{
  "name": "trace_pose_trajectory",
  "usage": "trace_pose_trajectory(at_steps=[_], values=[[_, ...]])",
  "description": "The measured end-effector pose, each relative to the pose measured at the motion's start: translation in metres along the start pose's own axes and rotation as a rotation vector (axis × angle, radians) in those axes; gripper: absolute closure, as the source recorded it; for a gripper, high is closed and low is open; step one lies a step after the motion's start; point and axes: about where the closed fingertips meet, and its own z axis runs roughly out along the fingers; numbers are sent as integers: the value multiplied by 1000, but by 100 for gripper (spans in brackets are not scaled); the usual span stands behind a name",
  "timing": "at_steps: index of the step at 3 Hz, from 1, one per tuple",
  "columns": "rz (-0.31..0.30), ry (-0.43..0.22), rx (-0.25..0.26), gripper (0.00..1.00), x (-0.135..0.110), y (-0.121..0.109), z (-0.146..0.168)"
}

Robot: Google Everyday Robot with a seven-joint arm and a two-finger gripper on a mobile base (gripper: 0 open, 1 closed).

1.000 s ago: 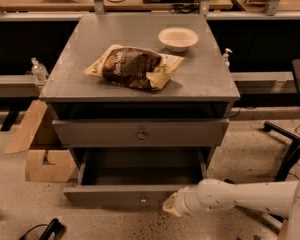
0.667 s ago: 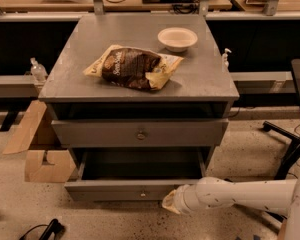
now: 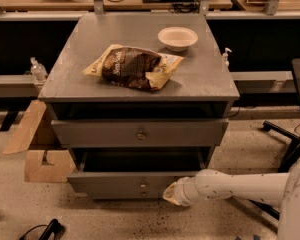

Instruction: Close middle drawer

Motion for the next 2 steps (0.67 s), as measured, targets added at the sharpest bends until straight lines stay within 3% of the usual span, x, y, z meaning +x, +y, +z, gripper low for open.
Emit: trace_pose_trajectory(at_steps=[1, 2], values=[[-16, 24, 31, 100, -5, -40, -1], [-20, 31, 40, 100, -6, -48, -2]])
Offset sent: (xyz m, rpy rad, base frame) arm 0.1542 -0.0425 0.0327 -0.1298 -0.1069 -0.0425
